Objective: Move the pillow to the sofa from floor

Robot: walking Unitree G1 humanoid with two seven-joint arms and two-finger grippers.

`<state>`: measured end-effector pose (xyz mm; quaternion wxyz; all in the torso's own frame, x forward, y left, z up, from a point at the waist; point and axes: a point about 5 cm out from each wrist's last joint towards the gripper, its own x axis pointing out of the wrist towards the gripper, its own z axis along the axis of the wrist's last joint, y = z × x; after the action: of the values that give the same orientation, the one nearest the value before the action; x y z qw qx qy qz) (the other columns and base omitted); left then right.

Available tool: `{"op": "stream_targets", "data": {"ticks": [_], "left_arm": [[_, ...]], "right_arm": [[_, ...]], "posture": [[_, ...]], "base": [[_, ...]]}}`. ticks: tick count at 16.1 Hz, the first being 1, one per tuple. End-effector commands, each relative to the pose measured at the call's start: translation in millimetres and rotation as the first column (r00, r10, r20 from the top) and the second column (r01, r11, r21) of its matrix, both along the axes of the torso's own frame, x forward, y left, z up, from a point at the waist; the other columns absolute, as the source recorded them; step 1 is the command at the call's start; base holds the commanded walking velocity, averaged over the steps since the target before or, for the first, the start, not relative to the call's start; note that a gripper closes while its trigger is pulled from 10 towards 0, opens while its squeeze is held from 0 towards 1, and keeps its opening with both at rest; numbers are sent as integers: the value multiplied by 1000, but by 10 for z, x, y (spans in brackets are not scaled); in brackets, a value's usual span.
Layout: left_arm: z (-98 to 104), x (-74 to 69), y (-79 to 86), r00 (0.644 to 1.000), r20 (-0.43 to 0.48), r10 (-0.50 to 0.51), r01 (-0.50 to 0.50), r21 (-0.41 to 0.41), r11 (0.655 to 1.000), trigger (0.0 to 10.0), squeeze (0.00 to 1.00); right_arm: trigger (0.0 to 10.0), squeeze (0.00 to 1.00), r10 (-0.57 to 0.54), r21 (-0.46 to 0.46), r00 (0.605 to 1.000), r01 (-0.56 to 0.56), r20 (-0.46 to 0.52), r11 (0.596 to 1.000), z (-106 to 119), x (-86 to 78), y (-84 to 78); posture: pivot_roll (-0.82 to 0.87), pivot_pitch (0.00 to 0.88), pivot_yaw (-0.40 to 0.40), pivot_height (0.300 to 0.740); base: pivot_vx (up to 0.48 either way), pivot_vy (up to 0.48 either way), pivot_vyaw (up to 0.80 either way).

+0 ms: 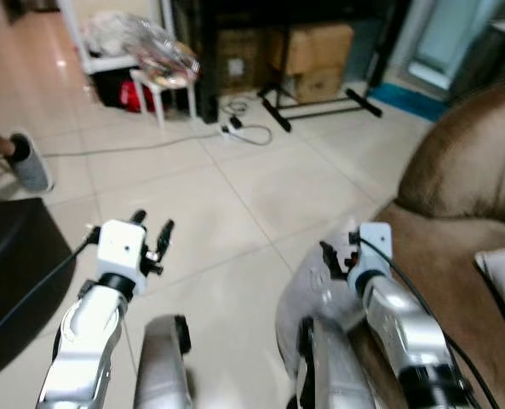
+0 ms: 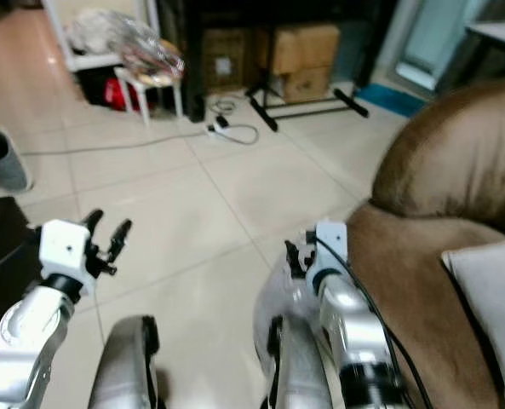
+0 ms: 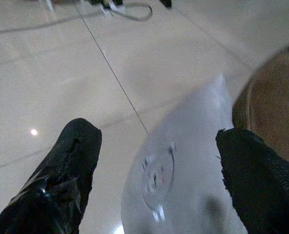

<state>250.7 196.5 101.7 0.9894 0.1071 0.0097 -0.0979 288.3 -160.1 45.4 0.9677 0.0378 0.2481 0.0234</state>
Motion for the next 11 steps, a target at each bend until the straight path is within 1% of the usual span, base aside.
{"op": "stream_targets", "data": {"ticks": [1, 2, 3, 4, 5, 6, 7, 8, 10, 11], "left_arm": [[12, 32, -40, 999, -7, -33, 34, 18, 999, 10000, 0], [14, 37, -59, 998, -11, -61, 62, 34, 998, 10000, 0], [19, 28, -84, 996, -17, -91, 91, 39, 995, 10000, 0], [31, 13, -138, 990, -24, -141, 142, 30, 989, 10000, 0], [38, -4, -192, 982, -32, -188, 189, 21, 982, 10000, 0], [46, -45, -263, 967, -45, -252, 253, 8, 967, 10000, 0], [45, -90, -322, 947, -65, -314, 315, 4, 949, 10000, 0], [43, -126, -358, 932, -82, -354, 355, 2, 935, 10000, 0], [44, -187, -382, 906, -110, -409, 410, -6, 912, 10000, 0], [38, -212, -361, 899, -129, -419, 422, -9, 907, 10000, 0]], "right_arm": [[10000, 0, -28, 11, 1000, 28, 6, 1000, 25, 64, -50], [10000, 0, -14, 17, 1000, 14, 12, 1000, 37, 157, -19], [10000, 0, -7, 44, 1000, 6, 30, 999, 66, 218, 9], [10000, 843, -2, 54, 999, -1, 41, 999, 86, 285, 41], [10000, 1000, -16, 54, 999, 13, 52, 998, 97, 338, 48], [10000, 1000, -37, 69, 997, 33, 65, 997, 107, 383, 40], [10000, 1000, -60, 46, 997, 58, 49, 997, 86, 417, 13], [10000, 1000, -69, 23, 997, 68, 23, 997, 54, 431, -4], [10000, 1000, -68, -22, 997, 67, -37, 998, -27, 443, -16], [10000, 1000, -93, -51, 994, 90, -55, 995, -63, 445, -28]], "posture": [[-26, 0, -44, 472], [-17, 0, -46, 462], [-10, 0, -46, 462], [-6, 0, -41, 462], [-6, 0, -34, 462], [-5, 0, -23, 462], [-5, 0, -9, 462], [-4, 0, -2, 462], [-8, 0, 7, 462], [-1, 0, 5, 462]], "base": [[0, 0, 0], [0, 0, 0], [0, 0, 0], [0, 0, 0], [0, 0, 0], [0, 0, 0], [0, 0, 0], [0, 0, 0], [0, 0, 0], [0, 0, 0]]}}
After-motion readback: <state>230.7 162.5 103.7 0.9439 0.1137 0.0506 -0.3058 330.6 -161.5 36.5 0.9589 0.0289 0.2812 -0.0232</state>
